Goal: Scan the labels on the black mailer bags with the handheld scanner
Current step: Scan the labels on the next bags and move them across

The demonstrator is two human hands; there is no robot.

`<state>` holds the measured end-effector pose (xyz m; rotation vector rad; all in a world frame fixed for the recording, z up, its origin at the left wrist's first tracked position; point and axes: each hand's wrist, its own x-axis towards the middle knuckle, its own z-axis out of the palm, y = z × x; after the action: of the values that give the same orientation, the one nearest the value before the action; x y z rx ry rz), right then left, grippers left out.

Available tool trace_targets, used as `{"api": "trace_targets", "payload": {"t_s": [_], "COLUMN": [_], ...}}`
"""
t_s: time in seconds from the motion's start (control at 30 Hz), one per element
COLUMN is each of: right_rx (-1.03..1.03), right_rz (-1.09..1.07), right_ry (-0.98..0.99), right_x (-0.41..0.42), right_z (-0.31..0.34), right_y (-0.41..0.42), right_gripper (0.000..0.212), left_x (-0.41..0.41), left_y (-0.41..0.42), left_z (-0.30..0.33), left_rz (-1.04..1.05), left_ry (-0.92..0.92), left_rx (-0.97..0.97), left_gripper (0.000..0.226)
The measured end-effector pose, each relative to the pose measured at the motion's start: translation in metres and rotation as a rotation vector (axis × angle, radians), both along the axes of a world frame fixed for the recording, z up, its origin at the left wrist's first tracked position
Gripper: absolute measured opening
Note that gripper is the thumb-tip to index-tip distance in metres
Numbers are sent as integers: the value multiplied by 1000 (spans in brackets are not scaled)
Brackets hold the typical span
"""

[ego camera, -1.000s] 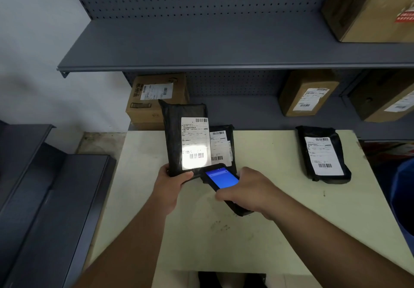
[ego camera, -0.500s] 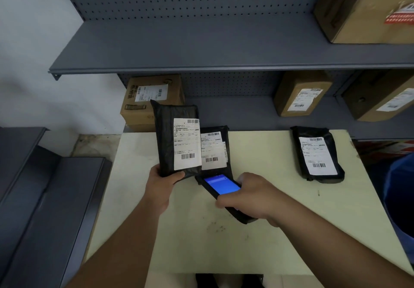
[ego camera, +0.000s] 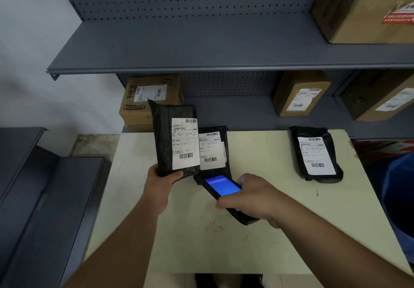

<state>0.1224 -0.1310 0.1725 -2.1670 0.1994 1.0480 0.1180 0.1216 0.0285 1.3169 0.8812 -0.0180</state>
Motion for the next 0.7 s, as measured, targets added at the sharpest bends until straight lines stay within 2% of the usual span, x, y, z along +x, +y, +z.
{"api": "trace_targets", "payload": {"t_s": [0.37, 0.6, 0.7], "right_rx": [15, 10, 7], "right_rz": [-32, -70, -101], "right_ry": [-21, -56, -76], "right_x": [6, 14, 18], "right_z": [-3, -3, -3], "right_y": [-7, -24, -35], "right_gripper": [55, 53, 53], "left_x": [4, 19, 25], "left_y": [-20, -45, -64], "left_z": [8, 9, 18], "left_rz": [-44, -90, -110], "left_ry": [3, 23, 20], "left_rx": [-101, -148, -182], "left_gripper": [52, 54, 41]}}
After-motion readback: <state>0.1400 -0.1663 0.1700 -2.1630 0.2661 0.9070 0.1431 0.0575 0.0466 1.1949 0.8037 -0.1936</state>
